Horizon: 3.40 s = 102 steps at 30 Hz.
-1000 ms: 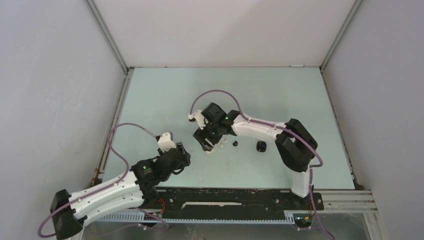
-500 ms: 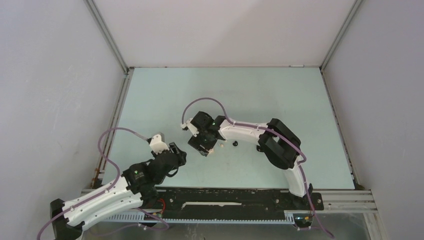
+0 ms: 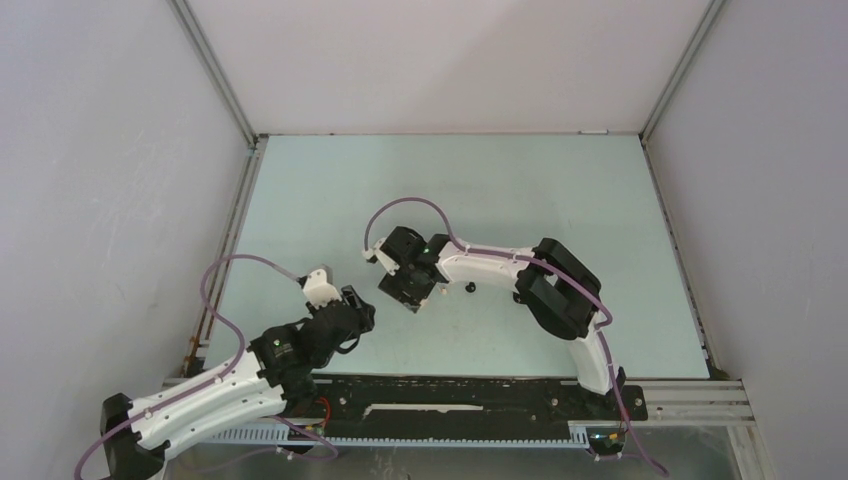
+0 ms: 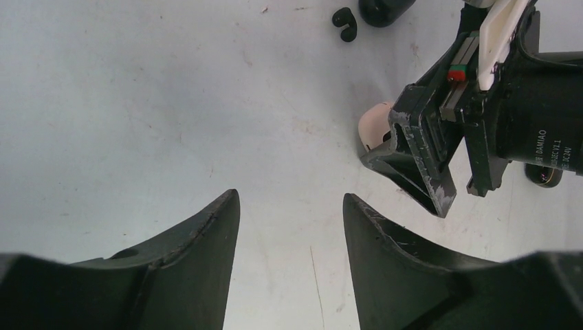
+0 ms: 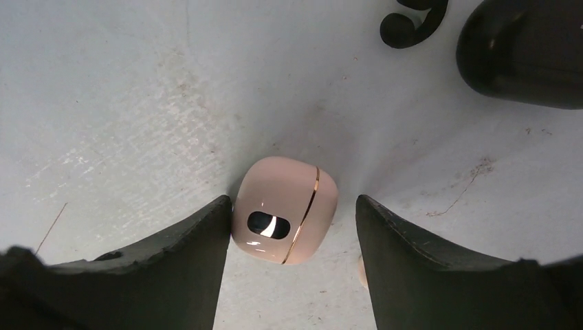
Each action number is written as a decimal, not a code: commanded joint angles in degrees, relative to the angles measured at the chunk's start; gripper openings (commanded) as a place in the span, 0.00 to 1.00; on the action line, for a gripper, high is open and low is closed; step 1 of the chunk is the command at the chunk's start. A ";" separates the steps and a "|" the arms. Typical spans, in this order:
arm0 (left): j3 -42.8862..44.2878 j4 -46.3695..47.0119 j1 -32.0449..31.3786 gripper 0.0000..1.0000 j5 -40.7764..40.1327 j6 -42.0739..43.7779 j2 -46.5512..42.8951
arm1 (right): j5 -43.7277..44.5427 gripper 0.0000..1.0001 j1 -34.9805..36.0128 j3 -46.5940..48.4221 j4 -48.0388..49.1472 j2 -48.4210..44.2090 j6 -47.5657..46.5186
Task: Insert the wireless bluetooth earbuds into the charging case
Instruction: Pick up the charging case at the center of the board, then open the charging case.
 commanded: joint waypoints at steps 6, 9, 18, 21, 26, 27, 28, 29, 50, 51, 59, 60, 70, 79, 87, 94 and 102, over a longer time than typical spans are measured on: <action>-0.28 2.29 0.15 0.63 -0.23 -0.22 0.37 | -0.60 0.48 -1.19 -1.26 0.32 -1.62 -1.44; -0.66 2.86 0.15 0.62 0.06 -0.21 0.41 | -3.05 0.43 -1.41 -2.90 0.60 -3.32 -3.22; -5.70 21.57 0.20 0.62 9.09 7.44 0.45 | -12.99 0.29 0.15 -17.30 3.37 -24.97 -23.42; -7.41 32.25 0.24 0.62 17.23 13.52 0.90 | -13.02 0.30 3.32 -22.63 1.13 -32.46 -31.83; -9.27 47.54 0.33 0.63 31.78 18.36 2.69 | -11.16 0.30 3.74 -29.84 4.12 -42.59 -34.20; -9.60 50.30 0.31 0.63 33.58 18.07 3.46 | -10.94 0.30 3.70 -30.68 4.59 -43.67 -34.14; -9.93 52.64 0.25 0.63 35.17 17.76 4.56 | -10.94 0.30 3.59 -31.49 5.17 -44.72 -34.17; -9.74 54.80 0.21 0.63 35.88 17.44 6.45 | -11.36 0.30 3.40 -32.13 5.59 -45.65 -34.39; -9.91 92.47 0.24 0.52 47.32 -0.11 37.10 | -12.64 0.29 2.56 -35.48 7.51 -52.31 -34.35; -9.93 92.98 0.24 0.51 47.75 -0.22 37.39 | -12.79 0.29 2.54 -35.48 7.61 -52.25 -34.26; -8.45 93.41 0.16 0.44 49.85 -1.32 40.75 | -12.94 0.28 2.41 -35.48 8.01 -52.13 -34.26; -8.39 93.50 0.13 0.43 50.03 -1.57 41.24 | -12.73 0.28 2.42 -35.48 8.00 -52.14 -34.22; -9.38 98.07 -0.32 0.11 51.65 0.83 43.65 | -15.44 0.57 0.78 -35.48 4.84 -54.23 -34.91; -11.58 98.30 -4.99 0.02 48.46 23.27 39.26 | -44.68 0.74 -18.35 -23.84 -12.52 -55.53 -23.70; -11.15 99.99 -13.52 0.03 44.78 44.77 36.94 | -58.32 0.56 -23.70 -22.42 -27.21 -48.52 -32.03; -10.21 102.60 -14.67 0.03 48.32 46.14 39.30 | -56.15 0.57 -19.75 -25.87 -24.04 -51.46 -32.95; -10.06 111.65 -15.49 0.03 50.71 43.26 44.48 | -51.71 0.54 -14.01 -27.39 -23.49 -50.81 -33.75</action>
